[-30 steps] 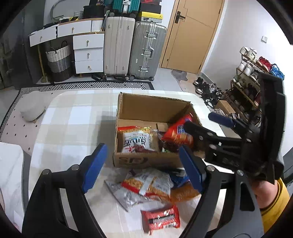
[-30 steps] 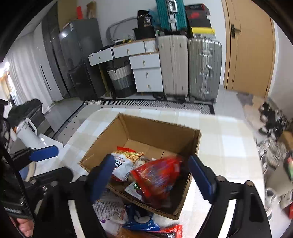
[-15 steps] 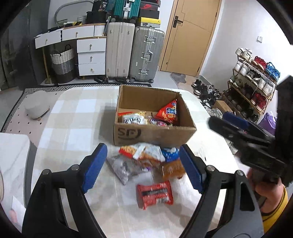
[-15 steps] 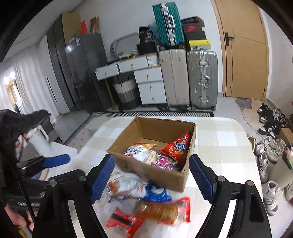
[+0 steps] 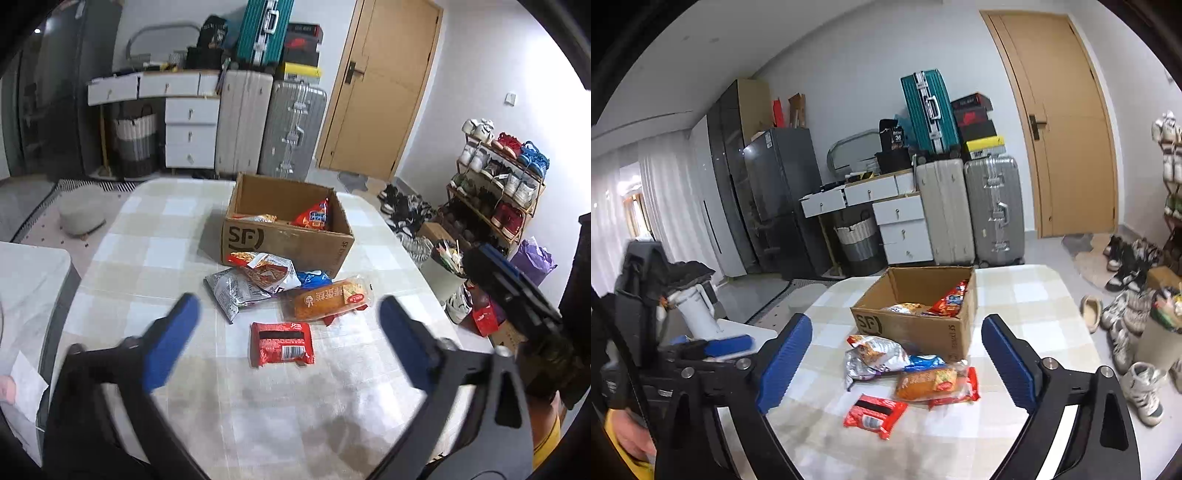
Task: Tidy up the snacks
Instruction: 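Withdraw both tools from the box toward the remaining snacks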
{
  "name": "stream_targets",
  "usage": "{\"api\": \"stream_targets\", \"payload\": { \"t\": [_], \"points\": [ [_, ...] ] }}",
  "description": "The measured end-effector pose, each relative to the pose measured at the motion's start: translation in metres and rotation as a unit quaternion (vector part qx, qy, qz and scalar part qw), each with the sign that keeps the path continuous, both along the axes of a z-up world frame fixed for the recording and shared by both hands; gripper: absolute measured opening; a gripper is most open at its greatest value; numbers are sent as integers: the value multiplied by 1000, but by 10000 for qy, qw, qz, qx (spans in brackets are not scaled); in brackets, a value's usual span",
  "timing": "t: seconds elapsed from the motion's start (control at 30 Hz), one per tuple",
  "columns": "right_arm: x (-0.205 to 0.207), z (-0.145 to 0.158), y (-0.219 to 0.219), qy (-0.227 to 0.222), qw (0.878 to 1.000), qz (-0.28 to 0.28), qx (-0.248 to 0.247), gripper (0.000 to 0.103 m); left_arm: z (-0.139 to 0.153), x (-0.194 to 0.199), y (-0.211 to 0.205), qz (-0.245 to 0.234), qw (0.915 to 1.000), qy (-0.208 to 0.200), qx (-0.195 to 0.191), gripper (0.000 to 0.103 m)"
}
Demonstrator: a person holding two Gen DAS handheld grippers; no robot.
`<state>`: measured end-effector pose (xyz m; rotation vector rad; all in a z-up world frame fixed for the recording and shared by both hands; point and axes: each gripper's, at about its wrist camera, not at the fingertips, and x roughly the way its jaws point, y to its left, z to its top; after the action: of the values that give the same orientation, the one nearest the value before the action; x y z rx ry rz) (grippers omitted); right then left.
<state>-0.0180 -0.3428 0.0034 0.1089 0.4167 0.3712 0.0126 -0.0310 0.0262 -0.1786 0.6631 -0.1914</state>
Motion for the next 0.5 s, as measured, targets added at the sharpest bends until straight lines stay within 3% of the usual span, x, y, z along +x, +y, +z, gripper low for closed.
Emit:
{"api": "stream_targets", "payload": {
  "t": [0.27,0.4,0.5],
  "points": [
    [-35,-10,-10,-83,9994,39,339,100,6,-27,-1,69,9998,-139,115,102],
    [-52,-13,-2,-370,9990,46,240,102,-5,-26,-3,18,9999,-13,124,102],
    [-52,-19,1,-334,9993,16,136,102,-16,-20,-4,16,9998,101,144,102]
  ]
}}
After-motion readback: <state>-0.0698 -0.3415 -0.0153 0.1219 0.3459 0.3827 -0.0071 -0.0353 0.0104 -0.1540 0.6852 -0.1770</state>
